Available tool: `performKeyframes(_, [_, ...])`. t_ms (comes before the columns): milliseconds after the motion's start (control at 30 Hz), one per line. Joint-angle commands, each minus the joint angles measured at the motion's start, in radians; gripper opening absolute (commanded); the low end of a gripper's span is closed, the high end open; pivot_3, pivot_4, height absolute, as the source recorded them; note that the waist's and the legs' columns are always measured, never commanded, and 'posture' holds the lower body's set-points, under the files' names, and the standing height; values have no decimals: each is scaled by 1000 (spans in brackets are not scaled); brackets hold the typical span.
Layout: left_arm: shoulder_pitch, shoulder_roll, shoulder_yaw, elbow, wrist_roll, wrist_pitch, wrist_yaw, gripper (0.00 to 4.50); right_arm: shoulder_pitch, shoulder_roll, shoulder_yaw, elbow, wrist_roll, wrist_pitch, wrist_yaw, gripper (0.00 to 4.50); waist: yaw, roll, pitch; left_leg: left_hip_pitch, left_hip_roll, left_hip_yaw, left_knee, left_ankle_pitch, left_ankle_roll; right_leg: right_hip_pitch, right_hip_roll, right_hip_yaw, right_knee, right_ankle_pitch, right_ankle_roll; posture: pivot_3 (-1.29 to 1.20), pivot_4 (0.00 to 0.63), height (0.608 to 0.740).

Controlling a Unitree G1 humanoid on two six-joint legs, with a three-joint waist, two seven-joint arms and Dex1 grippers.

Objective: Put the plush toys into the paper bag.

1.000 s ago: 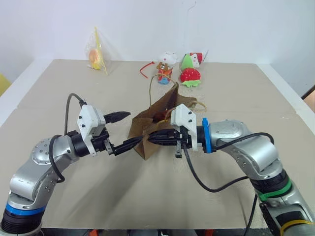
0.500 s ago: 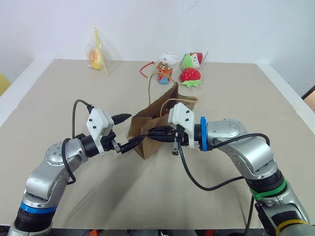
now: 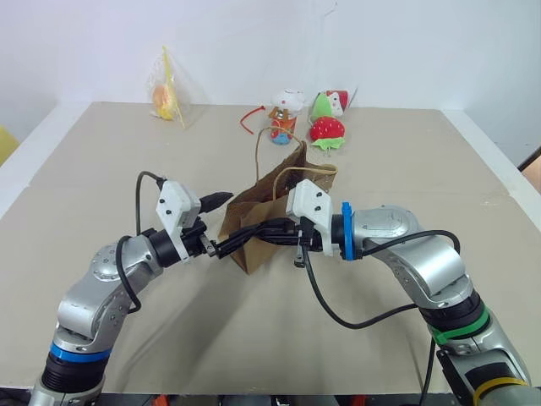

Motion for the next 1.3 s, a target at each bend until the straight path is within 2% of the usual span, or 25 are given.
performKeyframes(33, [-22, -5, 4, 18, 3, -8, 2, 3202, -25, 2, -12, -14, -8, -16, 5, 408, 0, 0, 0, 0, 0, 0, 0, 0, 0, 0, 0, 0, 0, 0, 0, 0, 150, 740])
performKeyframes(67, [-27, -8, 6, 26, 1, -5, 6, 2913, -25, 2, -13, -14, -9, -16, 5, 408, 0, 0, 0, 0, 0, 0, 0, 0, 0, 0, 0, 0, 0, 0, 0, 0, 150, 740])
performKeyframes(100, [-31, -11, 7, 34, 0, -6, 8, 2913, -25, 3, -14, -14, -10, -16, 5, 408, 0, 0, 0, 0, 0, 0, 0, 0, 0, 0, 0, 0, 0, 0, 0, 0, 150, 740])
performKeyframes(133, [-36, -14, 7, 41, 1, -8, 10, 2345, -25, 3, -14, -15, -10, -15, 6, 408, 0, 0, 0, 0, 0, 0, 0, 0, 0, 0, 0, 0, 0, 0, 0, 0, 150, 740])
performKeyframes(167, [-42, -14, 2, 49, 6, -13, 7, 2093, -24, 3, -15, -15, -9, -15, 6, 408, 0, 0, 0, 0, 0, 0, 0, 0, 0, 0, 0, 0, 0, 0, 0, 0, 150, 740])
performKeyframes(200, [-47, -14, -2, 55, 11, -19, 2, 1477, -25, 3, -16, -15, -10, -14, 6, 408, 0, 0, 0, 0, 0, 0, 0, 0, 0, 0, 0, 0, 0, 0, 0, 0, 150, 740])
performKeyframes(267, [-52, -15, -8, 62, 18, -24, -4, 739, -24, 2, -17, -14, -10, -14, 5, 408, 0, 0, 0, 0, 0, 0, 0, 0, 0, 0, 0, 0, 0, 0, 0, 0, 150, 740])
performKeyframes(300, [-54, -16, -11, 64, 19, -26, -8, 578, -23, 1, -18, -13, -11, -15, 5, 408, 0, 0, 0, 0, 0, 0, 0, 0, 0, 0, 0, 0, 0, 0, 0, 0, 150, 740])
performKeyframes(333, [-55, -15, -13, 66, 21, -28, -13, 50, -23, 1, -19, -13, -11, -16, 5, 408, 0, 0, 0, 0, 0, 0, 0, 0, 0, 0, 0, 0, 0, 0, 0, 0, 150, 740])
performKeyframes(500, [-63, -8, -18, 88, 37, -48, -37, 50, -17, -6, -86, 3, 39, 15, 7, 408, 1, 0, 0, 0, 0, 0, 0, 0, 0, 0, 0, 0, 0, 0, 0, 0, 150, 740])
performKeyframes(600, [-72, 11, -16, 107, 44, -64, -71, 0, -10, -61, -181, 16, 122, 42, 73, 1241, 1, 0, 0, 0, -1, 0, 1, 0, 0, 0, 0, 0, 0, 0, 1, 0, 150, 740])
performKeyframes(633, [-74, 21, -15, 115, 48, -72, -86, 0, -3, -89, -219, 17, 158, 52, 109, 1823, 1, 0, 0, 0, -1, 0, 1, 0, 0, 0, -1, 0, 0, 1, 1, 0, 150, 740])
performKeyframes(667, [-75, 32, -10, 127, 48, -79, -105, 0, 2, -113, -264, 24, 204, 72, 137, 2044, 1, 0, 0, 0, -2, 0, 0, 0, 0, 0, -1, 0, 0, 1, 1, 0, 150, 740])
performKeyframes(700, [-78, 43, -3, 139, 45, -85, -125, 0, 4, -138, -313, 37, 248, 95, 162, 2495, 1, 0, 0, 0, -2, 0, 0, 0, 0, 0, -1, 0, 0, 1, 1, 0, 150, 740])
performKeyframes(767, [-89, 62, 10, 161, 33, -99, -167, 0, 7, -193, -389, 75, 300, 116, 211, 3019, 1, 0, 0, 0, -2, 0, 0, 0, 0, 0, -1, 0, 0, 0, 1, 0, 150, 740])
performKeyframes(800, [-94, 66, 16, 169, 22, -107, -188, 0, 5, -211, -412, 97, 309, 115, 224, 3019, 2, 0, 0, 0, -2, 0, 0, 0, 0, 0, -1, 0, 0, 0, 1, 0, 150, 740])
performKeyframes(833, [-100, 72, 23, 176, 12, -112, -205, 0, 2, -228, -437, 124, 315, 104, 238, 3684, 1, 0, 0, 0, -2, 0, 0, 0, 0, 0, -1, 0, 0, 0, 0, 0, 150, 740])
performKeyframes(900, [-112, 84, 33, 195, -1, -123, -247, 0, -9, -256, -478, 181, 322, 73, 263, 4329, 0, 0, 0, 0, -2, 1, 0, 0, 0, 0, -1, 0, 0, 0, 0, 0, 150, 740])
performKeyframes(1033, [-140, 117, 41, 238, -8, -155, -337, 0, -48, -302, -513, 272, 309, 6, 315, 4427, 0, 1, 0, 1, -2, 0, 0, 0, 1, 0, 2, 0, 0, 0, -1, 0, 150, 740])
performKeyframes(1300, [-196, 149, 46, 256, -36, -179, -452, 0, -75, -344, -515, 293, 310, -68, 377, 4427, 1, 1, 1, -1, -1, 0, -1, -1, 0, 0, 2, -1, 0, -2, -3, 0, 150, 740])
